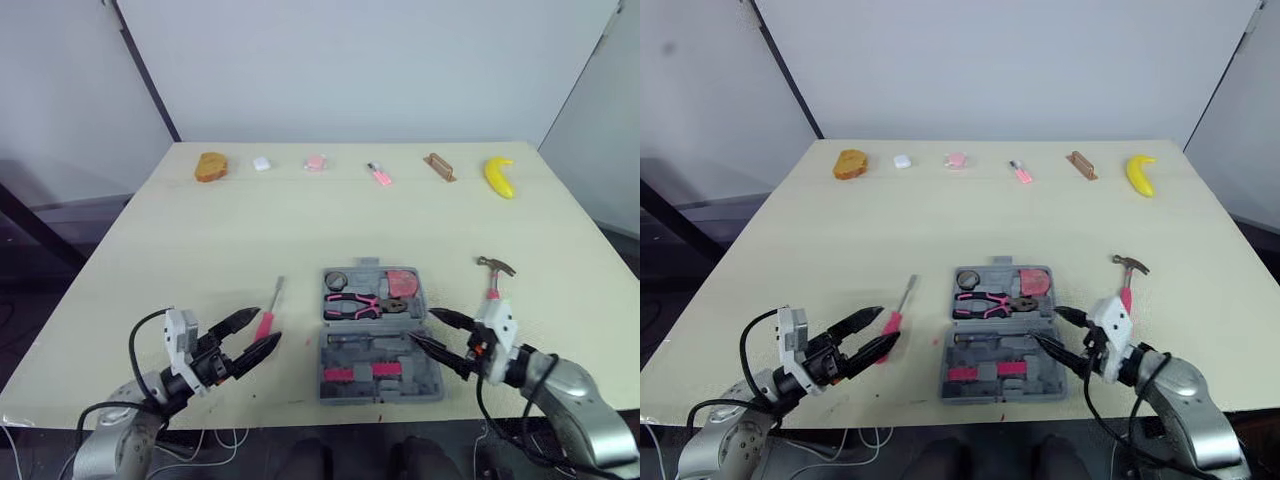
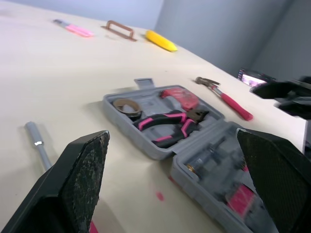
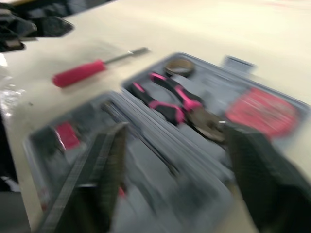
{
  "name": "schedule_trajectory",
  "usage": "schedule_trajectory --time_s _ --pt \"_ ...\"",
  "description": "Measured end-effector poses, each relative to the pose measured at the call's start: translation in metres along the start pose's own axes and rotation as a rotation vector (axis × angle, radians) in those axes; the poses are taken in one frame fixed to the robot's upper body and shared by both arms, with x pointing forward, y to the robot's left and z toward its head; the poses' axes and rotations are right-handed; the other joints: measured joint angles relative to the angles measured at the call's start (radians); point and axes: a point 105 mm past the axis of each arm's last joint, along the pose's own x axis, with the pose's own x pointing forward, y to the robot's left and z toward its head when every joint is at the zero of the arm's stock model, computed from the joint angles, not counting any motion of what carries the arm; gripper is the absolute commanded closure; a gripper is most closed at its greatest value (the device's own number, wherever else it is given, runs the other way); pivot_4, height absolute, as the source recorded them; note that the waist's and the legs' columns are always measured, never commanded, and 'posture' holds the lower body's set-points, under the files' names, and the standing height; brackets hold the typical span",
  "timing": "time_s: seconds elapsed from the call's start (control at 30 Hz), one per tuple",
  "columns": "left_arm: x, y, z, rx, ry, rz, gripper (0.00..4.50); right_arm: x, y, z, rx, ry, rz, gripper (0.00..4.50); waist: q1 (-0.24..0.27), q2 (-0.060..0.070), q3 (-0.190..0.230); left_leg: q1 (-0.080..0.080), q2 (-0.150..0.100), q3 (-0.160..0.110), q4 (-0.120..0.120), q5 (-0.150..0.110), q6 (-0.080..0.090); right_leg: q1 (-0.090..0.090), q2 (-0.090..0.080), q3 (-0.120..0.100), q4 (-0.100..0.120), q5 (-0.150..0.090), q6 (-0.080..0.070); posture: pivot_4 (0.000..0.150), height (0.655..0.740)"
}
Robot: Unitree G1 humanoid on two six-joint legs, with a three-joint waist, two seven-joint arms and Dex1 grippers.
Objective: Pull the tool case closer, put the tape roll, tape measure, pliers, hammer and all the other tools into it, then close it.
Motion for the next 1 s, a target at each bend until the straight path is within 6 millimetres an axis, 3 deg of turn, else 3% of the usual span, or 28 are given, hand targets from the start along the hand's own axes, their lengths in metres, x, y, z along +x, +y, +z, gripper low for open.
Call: schedule_trajectory --time_s 0.2,0.33,0.47,0.7,0.9,1.0 --pt "0.002 0.005 -0.008 -0.041 -0.019 0.104 0.00 -0.044 -0.007 -0.008 0.023 0.009 -0.157 0.03 0.006 0.000 0.000 0.000 0.000 0.001 0.000 0.000 0.000 0.001 0.000 0.000 -0.001 0.000 0.000 0.150 0.7400" --pt "-0.009 0.007 -0.015 -0.051 -0.016 0.157 0.00 -0.074 -0.008 -0.018 0.045 0.048 -0.245 0.03 0.002 0.000 0.000 0.000 0.001 0.002 0.000 0.000 0.000 0.001 0.001 0.002 -0.002 0.000 0.000 0.150 0.7400" --pt "-0.042 0.015 -0.024 -0.061 0.010 0.233 0.00 -0.116 -0.015 -0.020 0.037 0.086 -0.356 0.03 0.001 0.001 0.000 0.001 0.002 0.005 -0.001 0.000 0.000 0.000 0.001 0.003 -0.002 -0.001 -0.002 0.150 0.7400" --pt "-0.088 0.024 -0.035 -0.082 0.082 0.311 0.00 -0.169 -0.022 -0.035 0.070 0.167 -0.488 0.03 0.007 0.000 0.000 0.001 0.003 0.008 0.000 0.000 0.000 0.000 0.000 0.004 -0.004 -0.003 -0.004 0.150 0.7400" --pt "-0.087 0.026 -0.031 -0.057 0.084 0.277 0.00 -0.171 -0.029 -0.036 0.076 0.167 -0.509 0.03 0.007 0.000 0.000 0.001 0.004 0.009 -0.001 0.000 0.000 -0.001 -0.001 0.005 -0.004 -0.003 -0.004 0.150 0.7400" --pt "-0.075 0.028 -0.021 -0.026 0.071 0.243 0.00 -0.148 -0.036 -0.022 0.057 0.131 -0.473 0.03 0.006 0.000 0.000 0.001 0.004 0.009 0.000 0.000 0.000 -0.001 -0.001 0.005 -0.004 -0.003 -0.004 0.150 0.7400"
